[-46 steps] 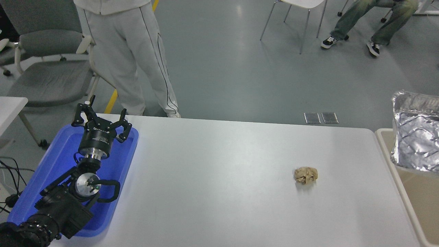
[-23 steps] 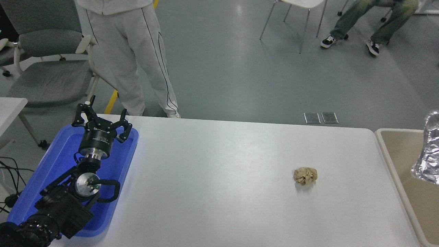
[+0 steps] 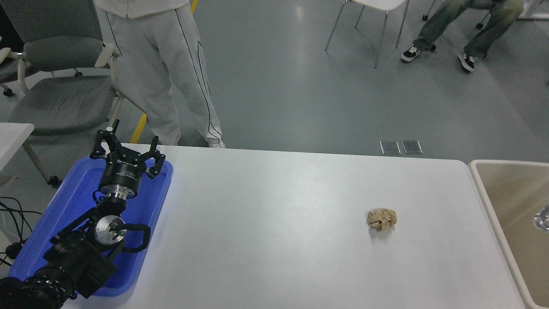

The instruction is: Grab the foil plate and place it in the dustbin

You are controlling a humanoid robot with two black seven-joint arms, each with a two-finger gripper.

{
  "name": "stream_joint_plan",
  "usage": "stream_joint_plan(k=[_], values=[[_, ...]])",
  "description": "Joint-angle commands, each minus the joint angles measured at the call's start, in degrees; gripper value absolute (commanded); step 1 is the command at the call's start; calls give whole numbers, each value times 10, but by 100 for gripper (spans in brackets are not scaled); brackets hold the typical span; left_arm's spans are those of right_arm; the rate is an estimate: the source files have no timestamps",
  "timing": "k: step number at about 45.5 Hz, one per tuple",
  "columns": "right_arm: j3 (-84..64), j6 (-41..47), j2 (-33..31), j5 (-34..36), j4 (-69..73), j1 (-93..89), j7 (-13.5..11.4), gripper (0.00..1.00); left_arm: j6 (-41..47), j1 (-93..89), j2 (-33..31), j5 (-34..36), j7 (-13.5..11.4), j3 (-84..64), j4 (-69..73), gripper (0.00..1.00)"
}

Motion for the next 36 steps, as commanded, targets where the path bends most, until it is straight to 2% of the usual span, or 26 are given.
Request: stream_joint_plan(k=[1,16,36], values=[[104,-52,45,7,-74,-103,-1,0,0,0,-1,0,0,0,0,100],[125,-86,123,33,-199,-170,-1,0,0,0,0,0,0,0,0,100],[131,-125,143,36,-213,-193,0,0,0,0,0,-1,0,0,0,100]])
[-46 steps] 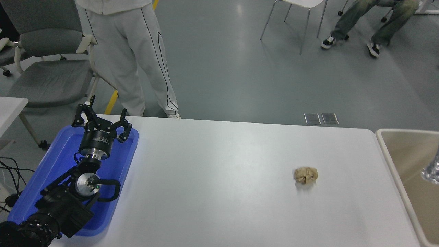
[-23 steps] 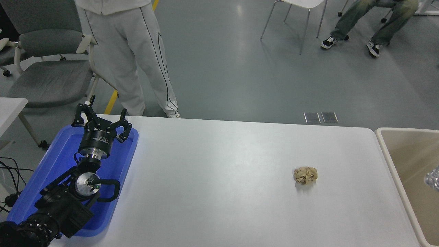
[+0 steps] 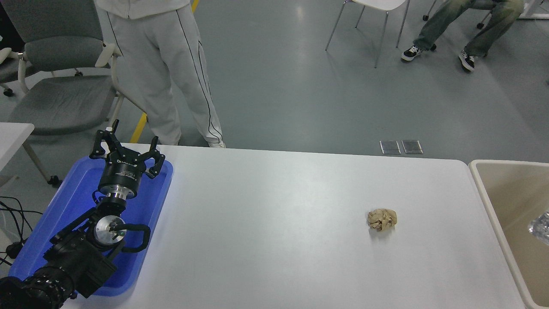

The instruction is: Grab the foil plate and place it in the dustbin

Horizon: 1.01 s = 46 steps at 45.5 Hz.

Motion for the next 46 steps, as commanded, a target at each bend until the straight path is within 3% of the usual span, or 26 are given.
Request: stream_joint_plan(k=[1,4,6,7,8,11,14,21,30,46], values=[[6,-15,11,4,-13,-14,1,0,0,0,0,0,0,1,0,100],[6,-18,11,3,-14,-14,1,0,0,0,0,0,0,0,0,100],[6,-24,11,3,-14,-13,1,17,1,0,0,0,0,0,0,100],[6,-33,10,3,-14,-14,2,34,0,0,0,0,0,0,0,100],[6,-39,10,2,-14,-14,2,44,0,0,0,0,0,0,0,100],[6,-55,11,2,-13,-14,2,64,0,0,0,0,0,0,0,100],[6,-57,11,2,-9,-14,2,77,0,0,0,0,0,0,0,100],[6,-57,11,2,-3,-9,2,81,0,0,0,0,0,1,0,100],[6,-55,4,2,32,11,2,98,0,0,0,0,0,0,0,100],[-14,-50,-101,-9,282,91,2,99,0,0,-1,0,1,0,0,100]])
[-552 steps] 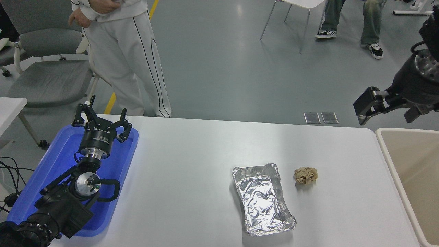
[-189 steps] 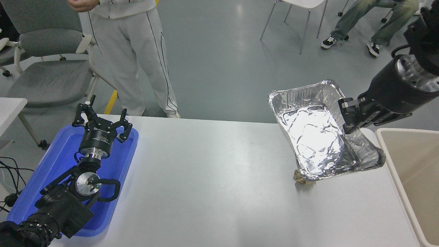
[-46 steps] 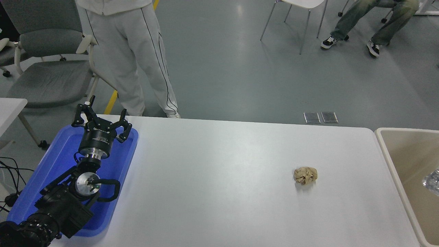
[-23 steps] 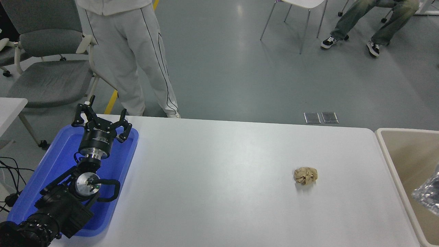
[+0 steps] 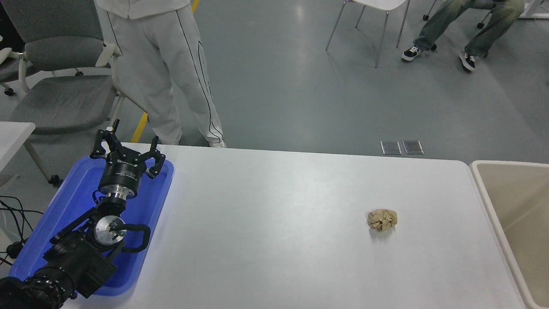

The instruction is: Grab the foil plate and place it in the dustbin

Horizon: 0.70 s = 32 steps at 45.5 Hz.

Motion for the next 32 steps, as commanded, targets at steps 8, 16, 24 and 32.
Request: stream_joint_plan(k=[8,16,24,32], values=[[-102,23,-85,-7,244,127,0,100,0,-1,0,0,0,0,-1,100],[-236,84,-96,-7,318,241,0,100,0,-1,0,0,0,0,-1,100],[-299,197,-95,-9,353,322,0,100,0,-1,1,0,0,0,-1,100],[-341,330,-89,-24,374,397,0,100,0,-1,0,0,0,0,-1,100]])
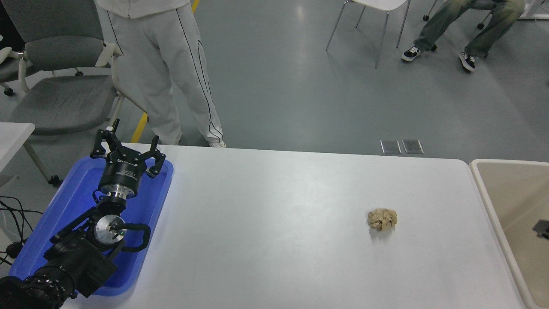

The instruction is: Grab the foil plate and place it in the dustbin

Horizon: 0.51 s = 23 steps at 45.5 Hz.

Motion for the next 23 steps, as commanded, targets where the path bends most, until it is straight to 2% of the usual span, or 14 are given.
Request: stream_joint_plan(k=[1,7,16,20,23], values=[[-75,165,1,-22,53,114,0,100,0,0,0,0,0,1,0,100],[-89,243,3,-59,64,175,0,100,0,0,0,0,0,0,0,100],[-153,338,30,-62,68,264,0,100,0,0,0,0,0,1,0,100],[-198,359,64,-63,79,302,0,100,0,0,0,0,0,0,0,100],[-248,372,112,-62,94,342,0,100,0,0,0,0,0,0,0,100]])
